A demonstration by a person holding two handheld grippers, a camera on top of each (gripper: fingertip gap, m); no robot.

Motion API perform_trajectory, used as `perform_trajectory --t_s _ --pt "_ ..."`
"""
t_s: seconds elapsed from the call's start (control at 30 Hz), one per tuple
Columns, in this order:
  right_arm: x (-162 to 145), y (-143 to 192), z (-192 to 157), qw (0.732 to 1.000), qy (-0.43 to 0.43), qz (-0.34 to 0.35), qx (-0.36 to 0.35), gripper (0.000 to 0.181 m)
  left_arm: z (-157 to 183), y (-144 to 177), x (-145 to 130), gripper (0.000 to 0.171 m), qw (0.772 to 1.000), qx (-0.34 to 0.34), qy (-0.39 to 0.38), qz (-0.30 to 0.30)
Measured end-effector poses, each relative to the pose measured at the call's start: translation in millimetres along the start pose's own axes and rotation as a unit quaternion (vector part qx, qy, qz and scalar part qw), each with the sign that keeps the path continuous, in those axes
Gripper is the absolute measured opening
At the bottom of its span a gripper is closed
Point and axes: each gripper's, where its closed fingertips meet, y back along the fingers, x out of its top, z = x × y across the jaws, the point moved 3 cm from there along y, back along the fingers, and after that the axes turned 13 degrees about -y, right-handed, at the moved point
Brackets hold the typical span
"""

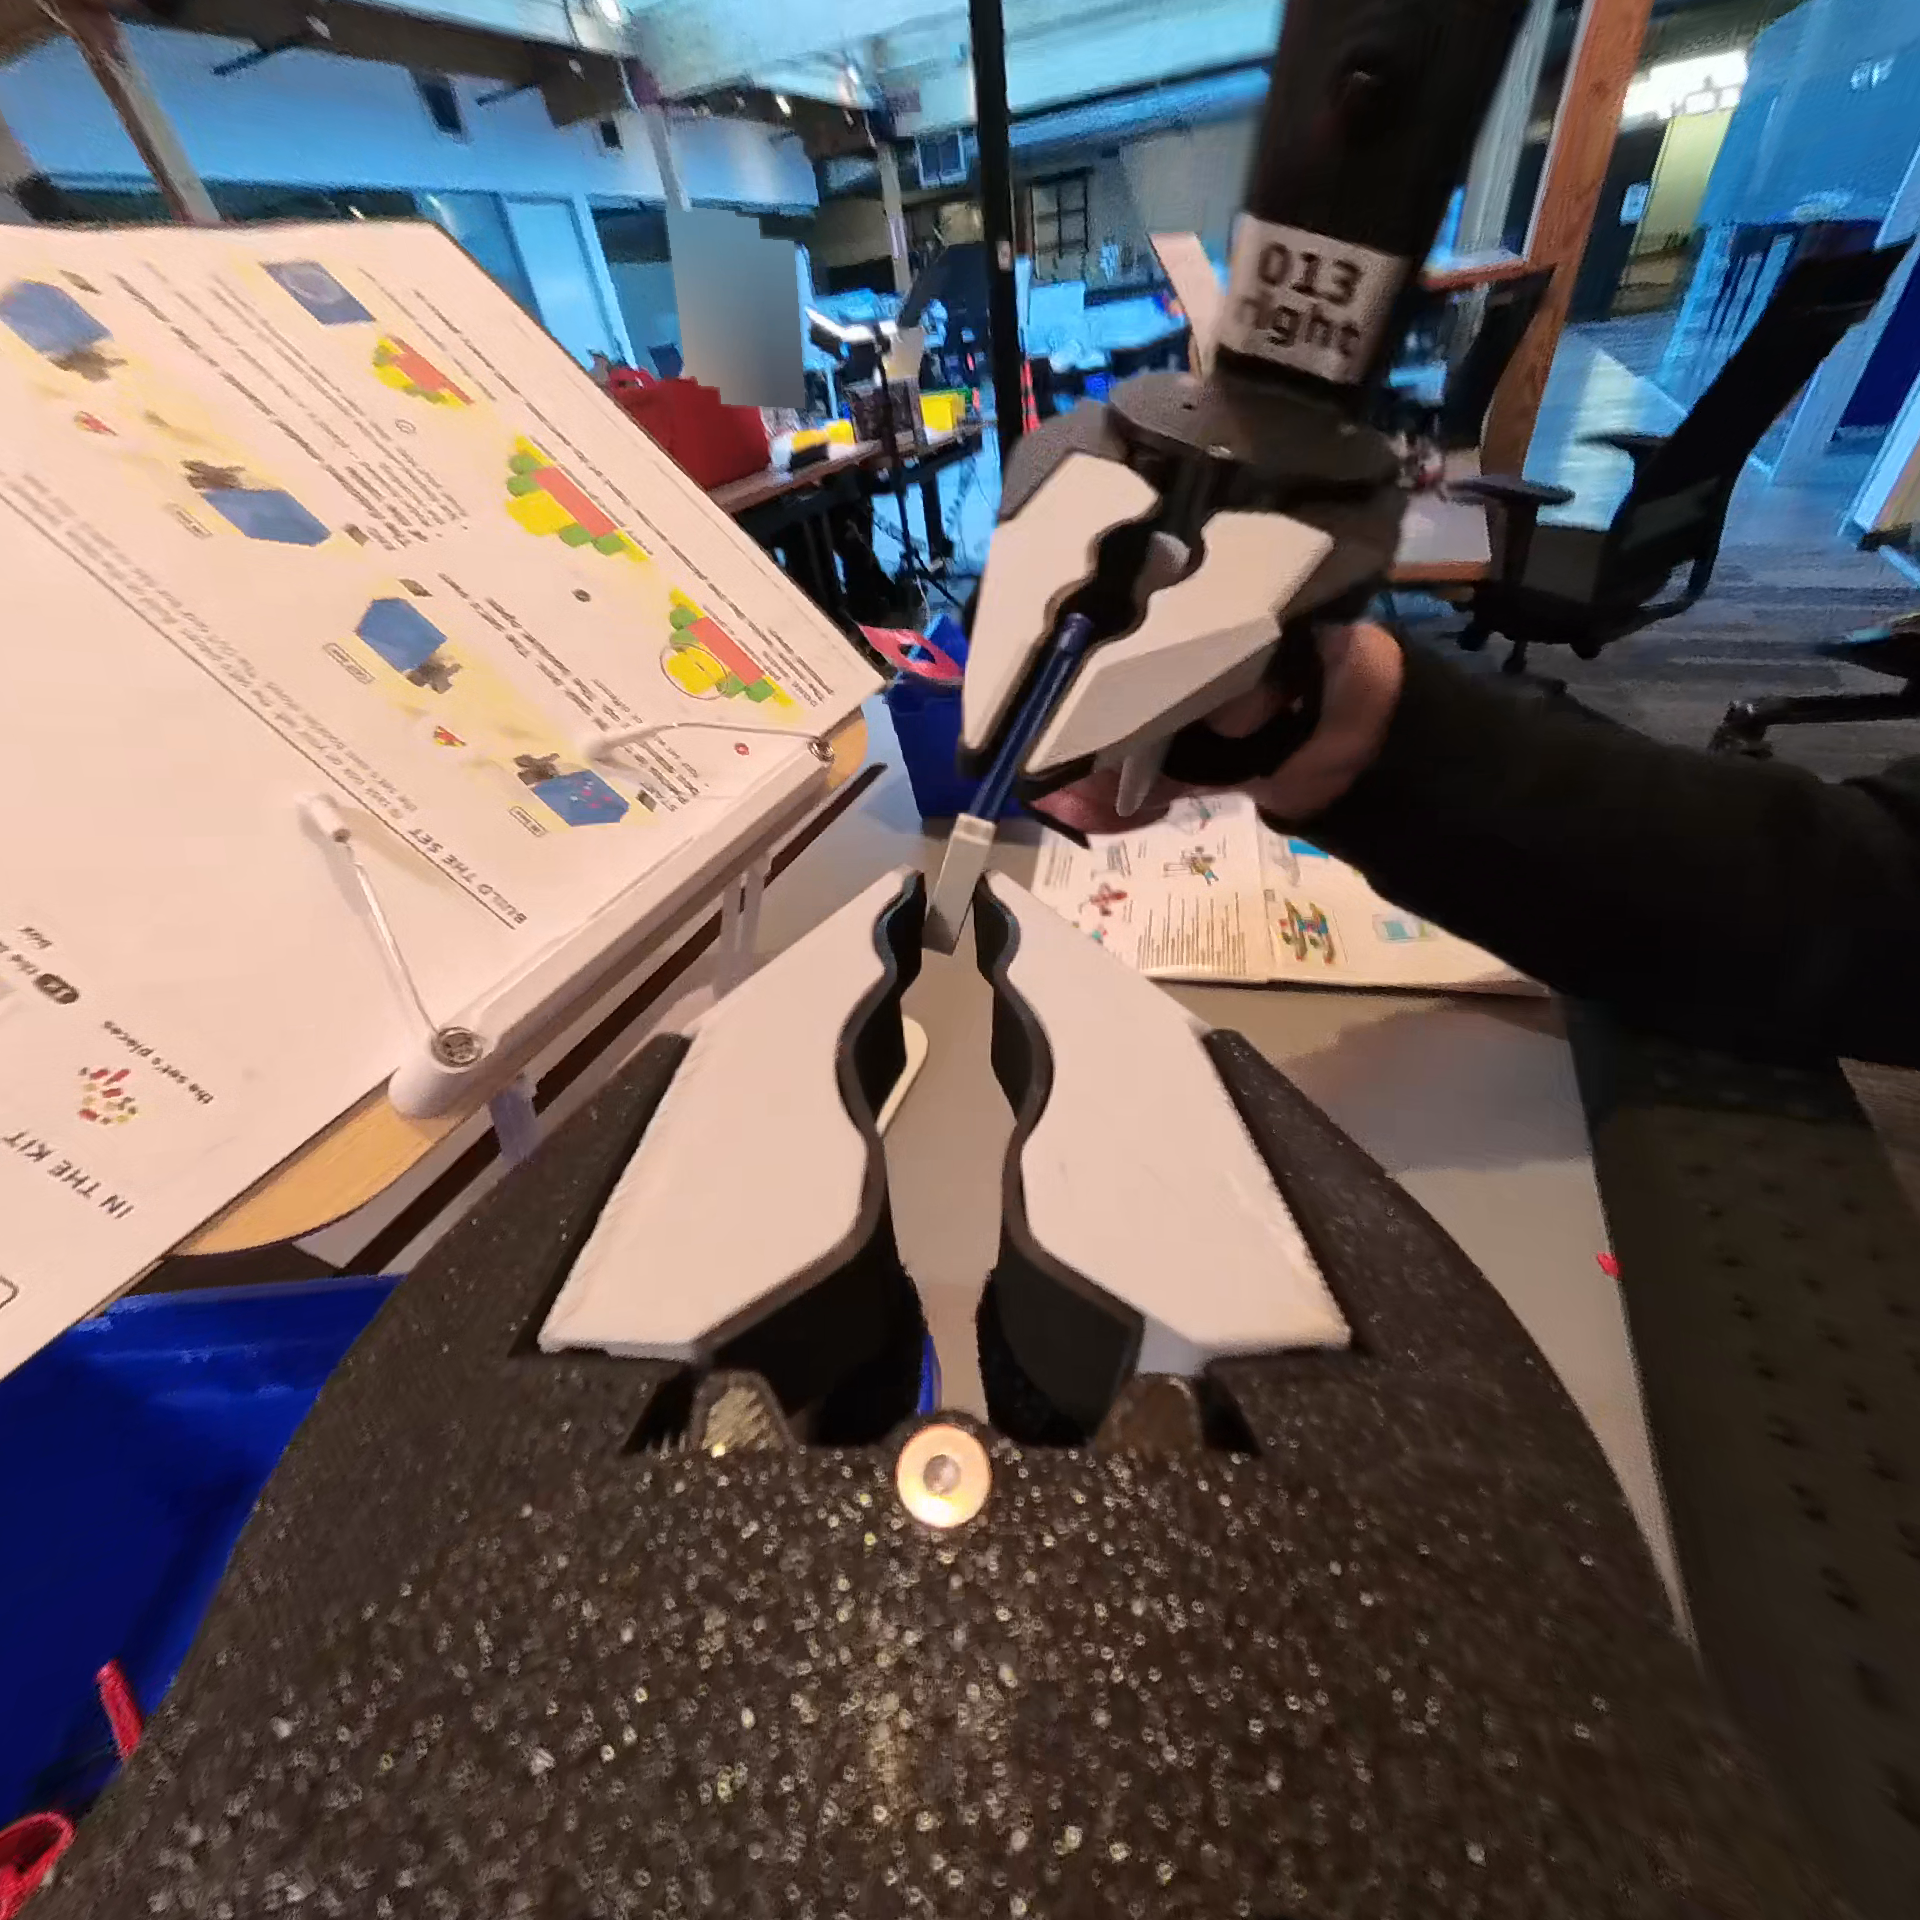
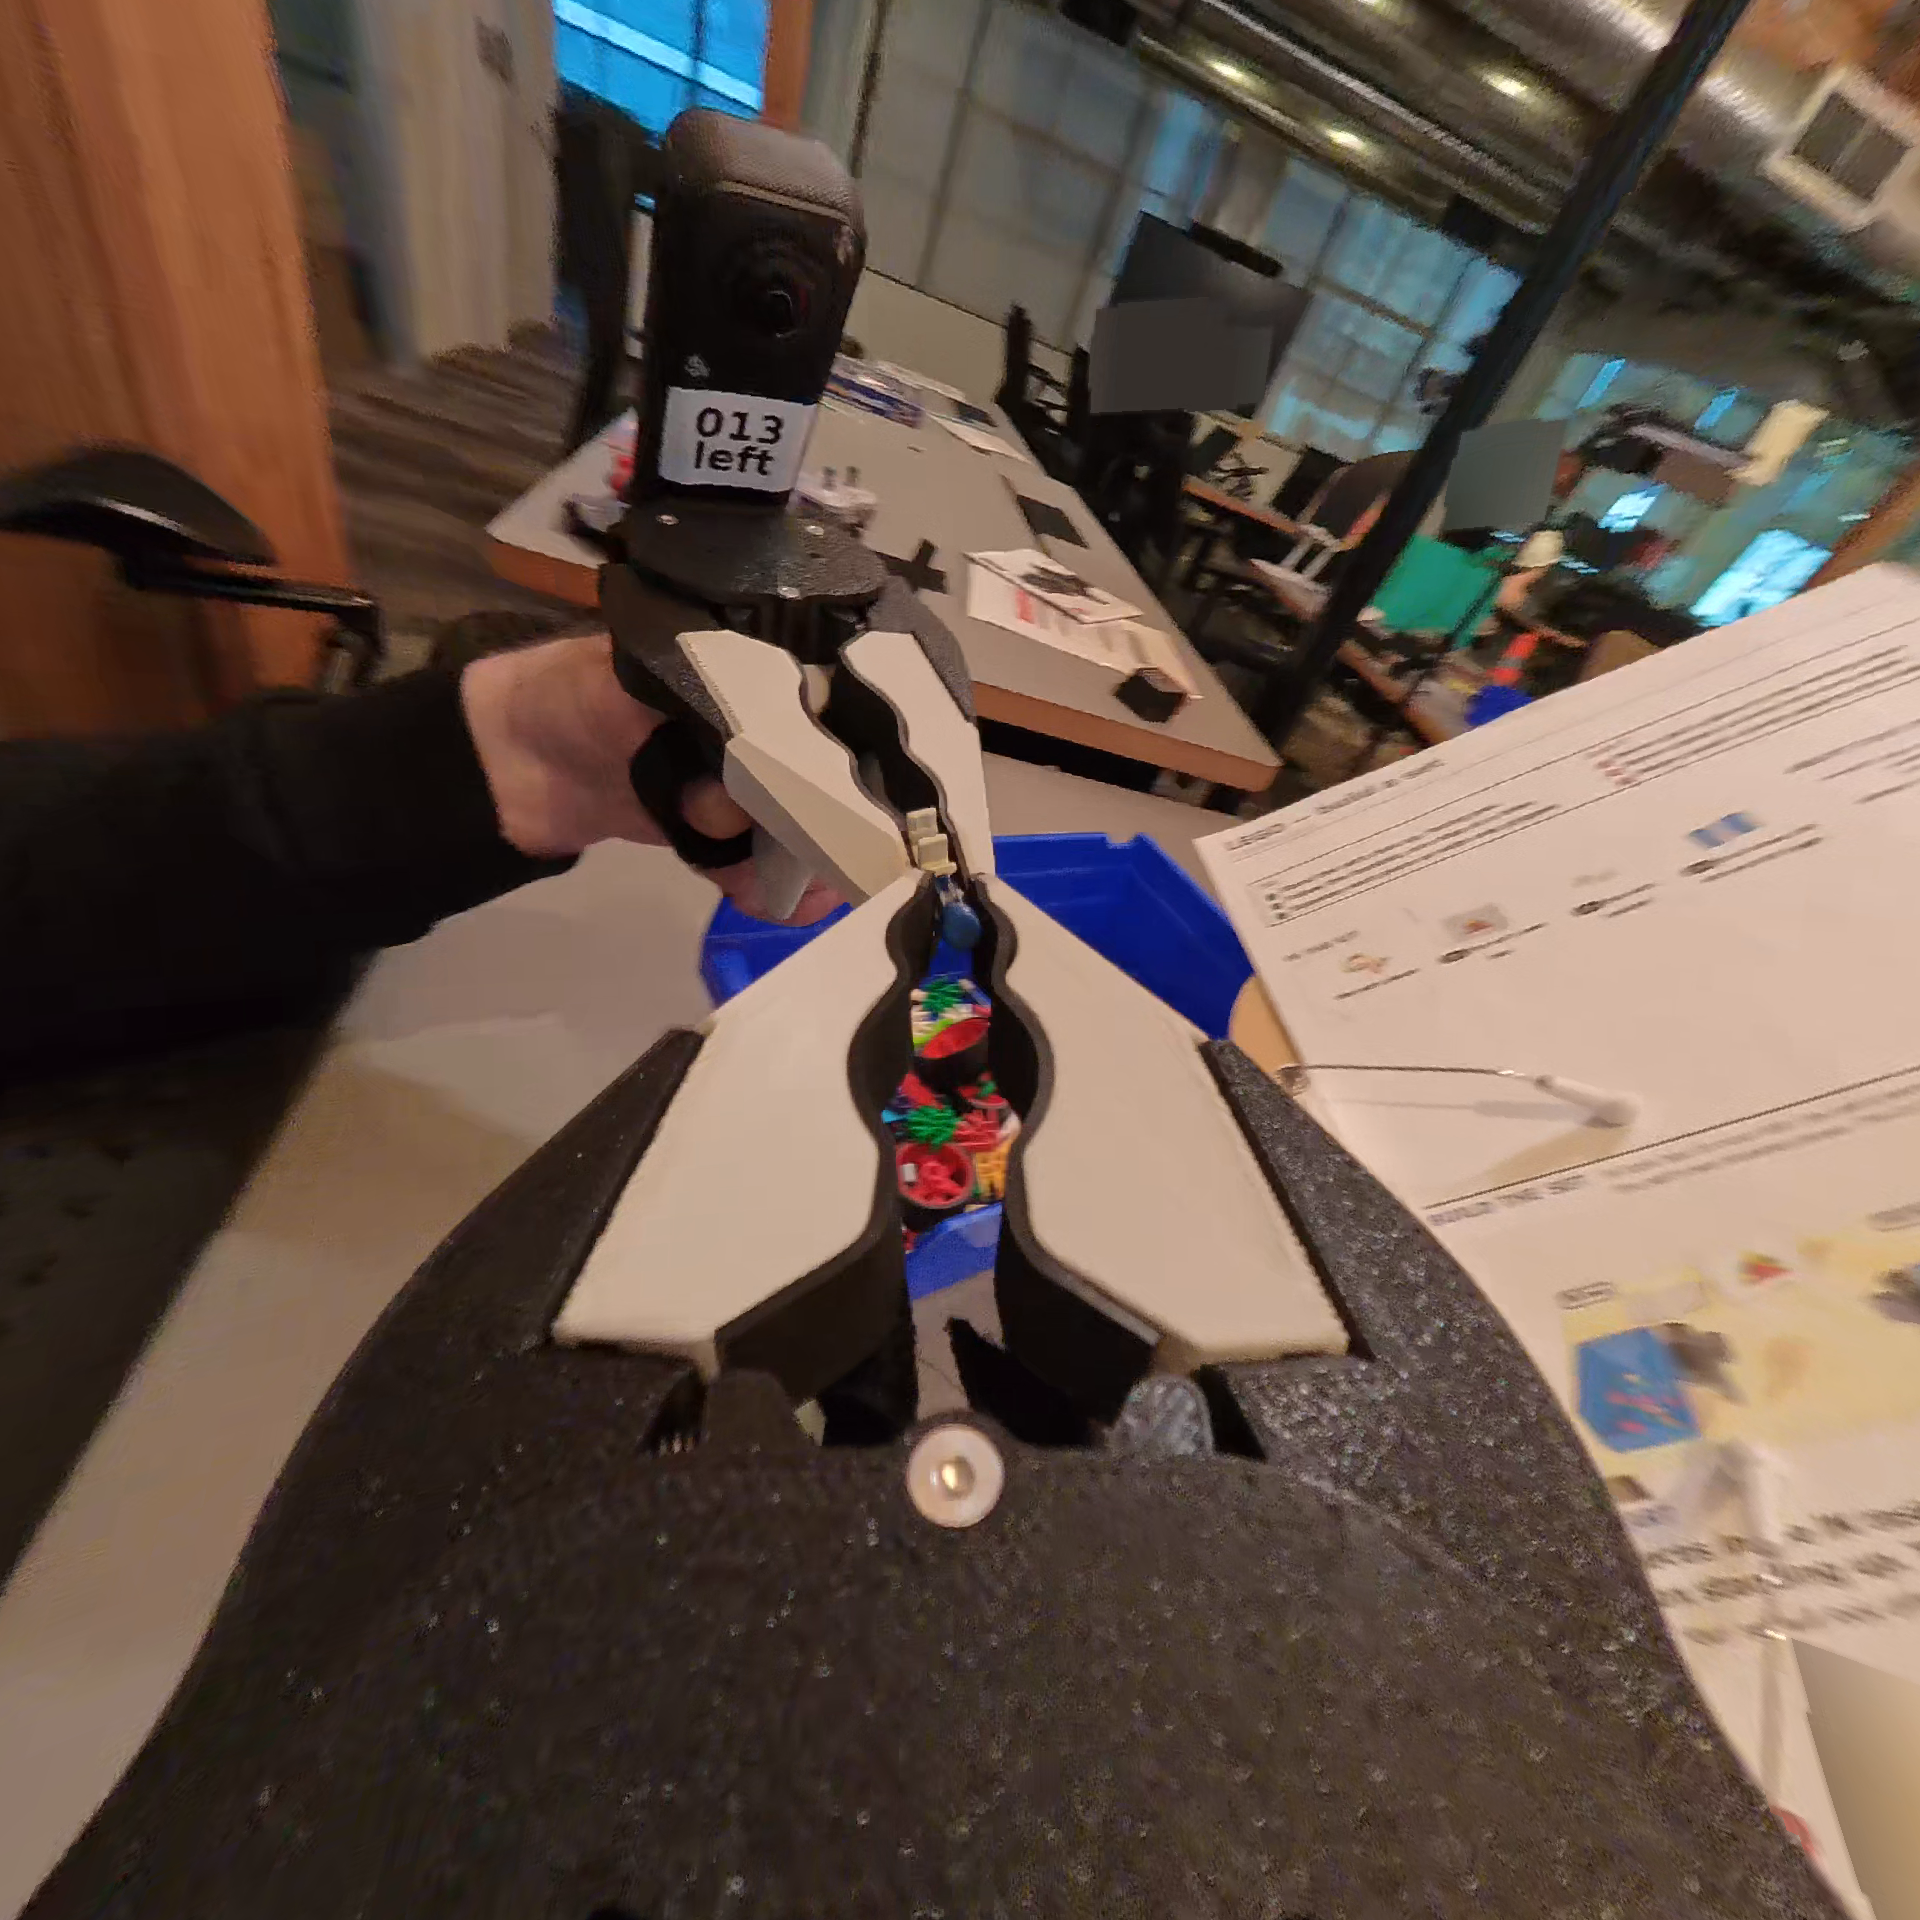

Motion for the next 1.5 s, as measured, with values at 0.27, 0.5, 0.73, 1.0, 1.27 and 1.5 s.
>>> perform_trajectory --t_s 0.27,0.5,0.73,1.0,1.27,1.5 --pt "-7.4 -26.3 11.3 0.968 0.156 -0.06 -0.189 0.0 -29.4 -6.5 -21.1 0.01 0.995 0.081 0.055 -0.033" --pt "-12.6 -44.2 14.8 0.917 0.264 -0.065 -0.293 0.001 -40.6 -5.8 -32.1 0.003 0.989 0.104 0.099 -0.039" --pt "-17.3 -60.4 8.4 0.928 0.234 -0.036 -0.287 0.002 -59.2 31.7 -51.0 0.004 0.957 0.218 0.012 -0.19" --pt "-62.7 -92.3 28.9 0.969 0.058 -0.133 -0.202 0.003 -81.1 58.8 -101.2 0.004 0.921 0.26 0.066 -0.281" --pt "-91.7 -115.3 47.1 0.953 0.041 -0.213 -0.213 0.027 -93.4 66.8 -133.0 0.042 0.895 0.286 0.091 -0.329" --pt "-32.4 -53.8 39.3 0.95 0.072 -0.177 -0.248 0.029 -84.5 60.6 -79.5 0.039 0.912 0.301 0.005 -0.28"
